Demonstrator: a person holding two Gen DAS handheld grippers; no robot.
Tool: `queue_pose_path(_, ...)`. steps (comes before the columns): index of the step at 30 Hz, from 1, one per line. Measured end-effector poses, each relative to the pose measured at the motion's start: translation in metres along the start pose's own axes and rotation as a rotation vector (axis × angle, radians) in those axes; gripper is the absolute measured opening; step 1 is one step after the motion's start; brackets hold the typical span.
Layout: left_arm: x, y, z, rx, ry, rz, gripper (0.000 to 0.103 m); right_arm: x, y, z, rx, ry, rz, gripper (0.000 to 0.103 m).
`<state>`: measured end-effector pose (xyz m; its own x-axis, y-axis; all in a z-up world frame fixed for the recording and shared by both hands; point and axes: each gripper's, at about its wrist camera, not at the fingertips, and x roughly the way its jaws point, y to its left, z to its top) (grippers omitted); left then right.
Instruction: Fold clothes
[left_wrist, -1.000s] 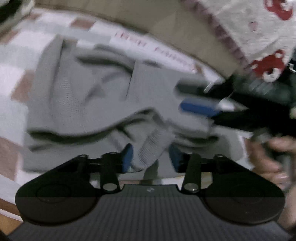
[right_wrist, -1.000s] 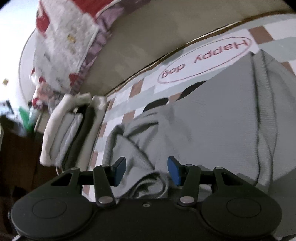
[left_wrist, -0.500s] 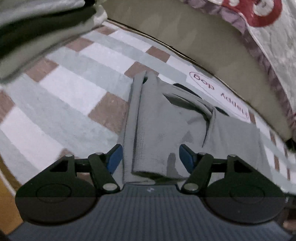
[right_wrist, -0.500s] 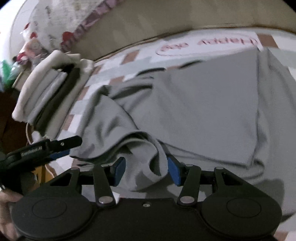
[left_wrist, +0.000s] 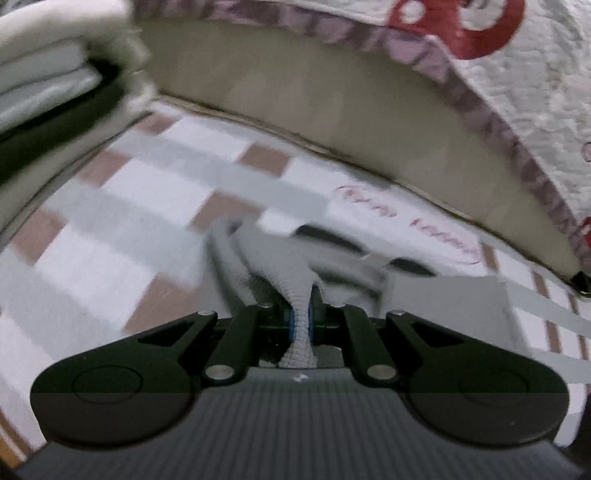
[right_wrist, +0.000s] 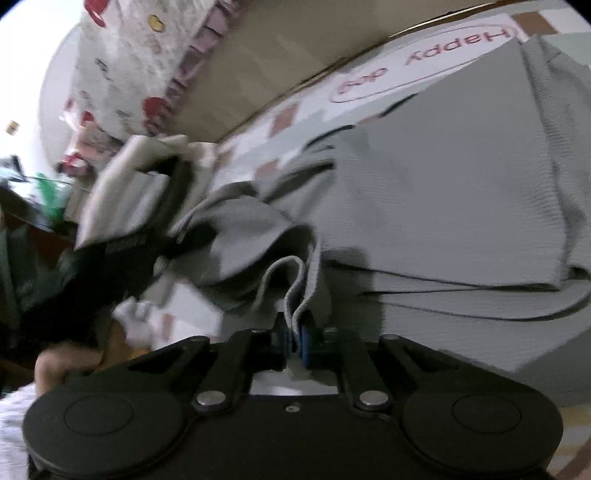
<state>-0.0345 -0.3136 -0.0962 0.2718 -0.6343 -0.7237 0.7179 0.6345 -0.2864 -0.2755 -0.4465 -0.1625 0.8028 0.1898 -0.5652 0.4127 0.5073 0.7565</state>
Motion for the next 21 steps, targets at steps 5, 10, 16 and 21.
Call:
queue_pose_path(5, 0.063, -0.045, 0.031, 0.036, 0.166, -0.079, 0.01, -0.002, 0.0, 0.001, 0.043, 0.03, 0.01, 0.009)
queue_pose_path(10, 0.093, -0.066, 0.033, 0.093, 0.214, -0.106, 0.033, 0.008, -0.016, 0.001, 0.041, 0.136, -0.188, 0.009)
queue_pose_path(16, 0.034, -0.047, 0.033, 0.032, 0.035, -0.182, 0.062, 0.001, -0.015, 0.006, 0.047, 0.124, -0.181, 0.032)
queue_pose_path(21, 0.005, -0.026, 0.006, 0.049, -0.064, 0.041, 0.07, -0.007, 0.009, 0.013, -0.122, 0.031, -0.277, 0.035)
